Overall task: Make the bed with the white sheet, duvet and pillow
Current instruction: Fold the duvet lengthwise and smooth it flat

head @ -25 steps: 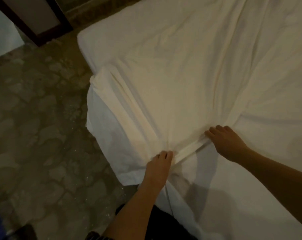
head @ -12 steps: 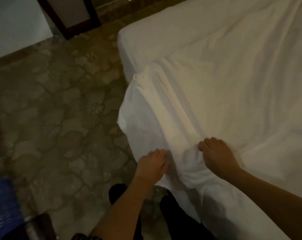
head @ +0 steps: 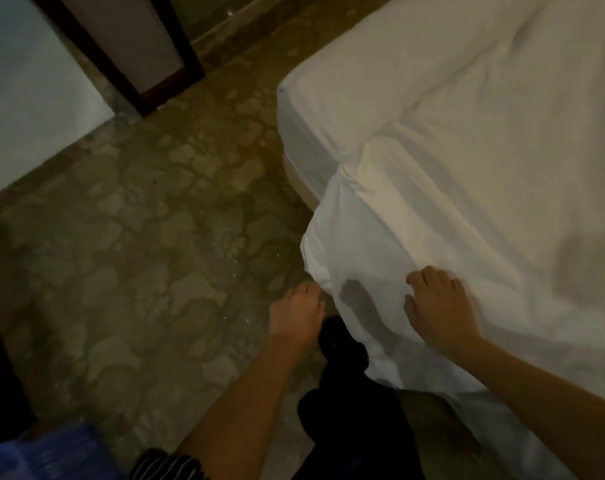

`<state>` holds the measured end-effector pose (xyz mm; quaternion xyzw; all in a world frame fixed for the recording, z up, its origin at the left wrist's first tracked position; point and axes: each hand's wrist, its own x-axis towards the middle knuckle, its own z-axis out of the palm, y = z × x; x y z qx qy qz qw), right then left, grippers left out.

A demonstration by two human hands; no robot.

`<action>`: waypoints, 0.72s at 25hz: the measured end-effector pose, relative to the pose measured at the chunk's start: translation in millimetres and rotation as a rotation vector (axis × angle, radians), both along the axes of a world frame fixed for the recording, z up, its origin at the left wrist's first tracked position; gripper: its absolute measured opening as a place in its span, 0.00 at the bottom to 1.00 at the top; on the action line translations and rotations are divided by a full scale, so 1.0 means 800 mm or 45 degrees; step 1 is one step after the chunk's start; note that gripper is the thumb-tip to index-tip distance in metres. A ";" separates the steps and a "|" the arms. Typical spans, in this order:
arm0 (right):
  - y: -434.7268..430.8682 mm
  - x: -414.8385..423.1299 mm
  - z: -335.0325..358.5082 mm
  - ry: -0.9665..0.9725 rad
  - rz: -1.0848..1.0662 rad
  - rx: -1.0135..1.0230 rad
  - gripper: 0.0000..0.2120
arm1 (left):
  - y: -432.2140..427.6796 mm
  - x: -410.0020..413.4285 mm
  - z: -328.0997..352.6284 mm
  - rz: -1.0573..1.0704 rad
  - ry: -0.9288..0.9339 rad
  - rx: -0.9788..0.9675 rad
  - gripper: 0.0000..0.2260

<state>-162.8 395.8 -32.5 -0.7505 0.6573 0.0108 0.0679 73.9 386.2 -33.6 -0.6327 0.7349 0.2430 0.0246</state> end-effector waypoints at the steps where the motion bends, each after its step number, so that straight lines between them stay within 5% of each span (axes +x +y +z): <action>1: -0.001 0.010 -0.006 0.003 0.007 -0.007 0.13 | -0.018 0.003 -0.003 -0.024 -0.040 0.032 0.09; 9: -0.072 0.070 -0.038 0.030 -0.387 0.219 0.17 | -0.163 0.062 -0.032 -0.291 -0.117 0.052 0.12; 18: -0.080 0.159 -0.014 0.085 -0.774 0.387 0.21 | -0.214 0.103 -0.041 -0.556 0.104 0.019 0.15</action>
